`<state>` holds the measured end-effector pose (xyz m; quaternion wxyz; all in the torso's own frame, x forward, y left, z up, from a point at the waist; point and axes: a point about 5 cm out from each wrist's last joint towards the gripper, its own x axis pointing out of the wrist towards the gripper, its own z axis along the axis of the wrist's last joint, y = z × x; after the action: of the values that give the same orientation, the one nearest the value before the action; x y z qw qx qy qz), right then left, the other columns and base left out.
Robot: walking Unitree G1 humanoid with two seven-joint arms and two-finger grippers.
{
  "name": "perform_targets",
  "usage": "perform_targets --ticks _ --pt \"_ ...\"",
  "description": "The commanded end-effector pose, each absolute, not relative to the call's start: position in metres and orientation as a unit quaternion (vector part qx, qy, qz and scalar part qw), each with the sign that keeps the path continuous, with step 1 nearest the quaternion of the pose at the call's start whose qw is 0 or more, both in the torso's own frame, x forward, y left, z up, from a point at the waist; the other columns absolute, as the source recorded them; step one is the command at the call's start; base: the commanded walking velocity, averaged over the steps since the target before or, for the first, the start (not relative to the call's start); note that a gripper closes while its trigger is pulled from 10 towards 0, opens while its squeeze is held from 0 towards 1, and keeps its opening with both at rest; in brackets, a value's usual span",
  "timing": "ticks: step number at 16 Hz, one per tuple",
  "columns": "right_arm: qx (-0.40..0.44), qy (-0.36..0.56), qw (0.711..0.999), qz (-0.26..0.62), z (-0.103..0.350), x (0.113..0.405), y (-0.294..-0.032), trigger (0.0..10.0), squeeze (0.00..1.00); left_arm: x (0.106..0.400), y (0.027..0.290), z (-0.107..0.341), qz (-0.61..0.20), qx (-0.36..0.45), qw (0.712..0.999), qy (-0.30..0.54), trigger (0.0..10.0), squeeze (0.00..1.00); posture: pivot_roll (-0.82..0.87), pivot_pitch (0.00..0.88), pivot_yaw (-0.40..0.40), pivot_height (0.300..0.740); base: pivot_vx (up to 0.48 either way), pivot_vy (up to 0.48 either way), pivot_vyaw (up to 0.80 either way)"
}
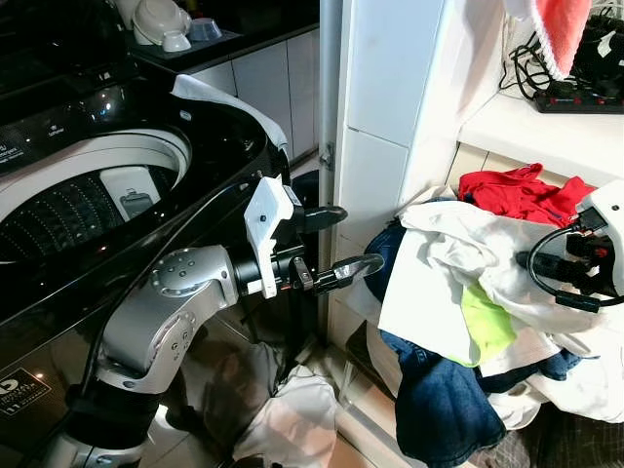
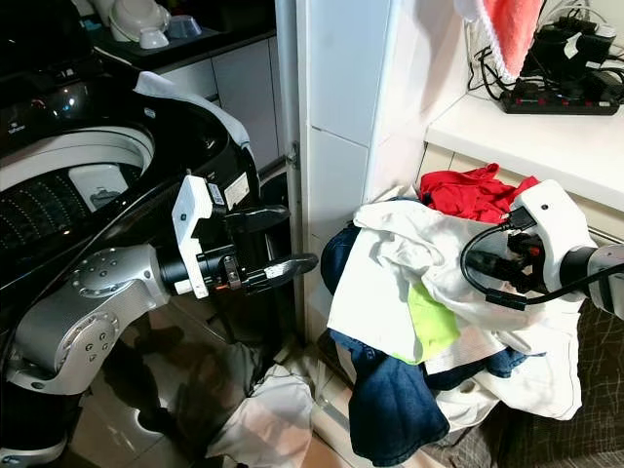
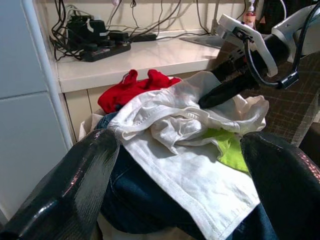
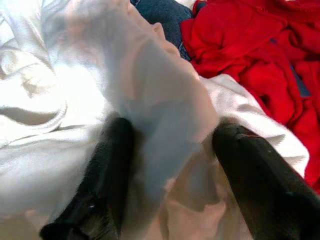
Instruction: Clothes washing
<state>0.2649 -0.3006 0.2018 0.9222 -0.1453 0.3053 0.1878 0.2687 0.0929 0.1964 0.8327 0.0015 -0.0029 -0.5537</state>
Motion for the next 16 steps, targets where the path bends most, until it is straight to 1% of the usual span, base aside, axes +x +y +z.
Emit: perform_targets --ticks 1,13,15,16 --pt "-0.15 0.298 0.923 0.194 0.203 0.266 -0.298 0.0 0.0 0.266 0.092 0.196 -0.56 0.008 0.829 0.002 10.0 0.0 0.0 0.0 0.043 0.74 0.0 0.0 0.0" --pt "-0.114 0.281 0.927 0.22 0.209 0.264 -0.292 0.0 0.0 0.267 0.092 0.195 -0.556 0.013 0.831 0.003 10.0 0.0 -0.01 0.0 0.047 0.74 0.0 0.0 0.0" --pt "-0.089 0.245 0.938 0.229 0.223 0.266 -0.289 0.0 0.0 0.273 0.094 0.199 -0.533 0.008 0.846 -0.012 10.0 0.0 0.0 0.0 0.042 0.74 0.0 0.0 0.0" --pt "-0.057 0.201 0.946 0.248 0.241 0.269 -0.282 0.0 0.0 0.28 0.096 0.206 -0.505 -0.002 0.863 -0.036 10.0 0.0 0.0 0.0 0.042 0.74 0.0 0.0 0.0"
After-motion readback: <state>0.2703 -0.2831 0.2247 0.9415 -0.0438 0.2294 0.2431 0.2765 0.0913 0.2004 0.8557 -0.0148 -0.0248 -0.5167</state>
